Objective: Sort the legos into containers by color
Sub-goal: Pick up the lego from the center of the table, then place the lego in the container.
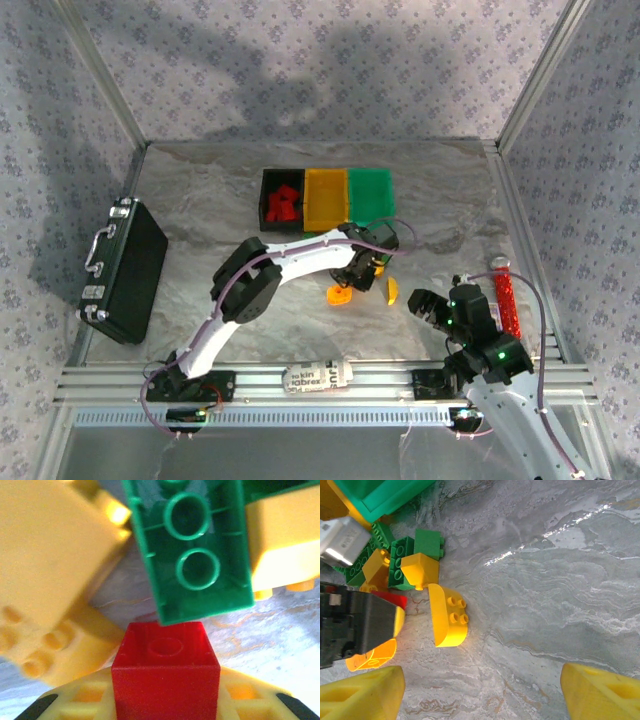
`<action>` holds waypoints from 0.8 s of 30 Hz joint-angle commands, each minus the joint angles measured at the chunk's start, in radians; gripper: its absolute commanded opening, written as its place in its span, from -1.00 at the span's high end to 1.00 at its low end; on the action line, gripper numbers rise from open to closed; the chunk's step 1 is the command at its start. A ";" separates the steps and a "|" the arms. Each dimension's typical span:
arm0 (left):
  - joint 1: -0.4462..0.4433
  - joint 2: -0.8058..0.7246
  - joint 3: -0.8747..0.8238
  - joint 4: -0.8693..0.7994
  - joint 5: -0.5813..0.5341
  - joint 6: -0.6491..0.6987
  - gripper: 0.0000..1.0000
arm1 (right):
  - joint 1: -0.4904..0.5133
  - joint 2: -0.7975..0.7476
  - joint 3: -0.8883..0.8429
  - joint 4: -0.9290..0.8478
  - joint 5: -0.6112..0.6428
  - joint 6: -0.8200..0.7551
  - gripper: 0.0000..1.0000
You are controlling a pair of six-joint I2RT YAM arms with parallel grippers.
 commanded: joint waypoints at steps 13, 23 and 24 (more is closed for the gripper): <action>0.271 -0.436 -0.181 0.084 0.006 0.067 0.50 | -0.011 -0.009 -0.011 0.002 0.022 0.007 -0.67; 0.501 -0.460 -0.249 0.147 0.063 0.088 0.51 | -0.013 -0.008 -0.014 0.003 0.015 0.007 -0.67; 0.515 -0.452 -0.248 0.151 0.070 0.089 0.51 | -0.014 -0.008 -0.015 0.003 0.015 0.007 -0.67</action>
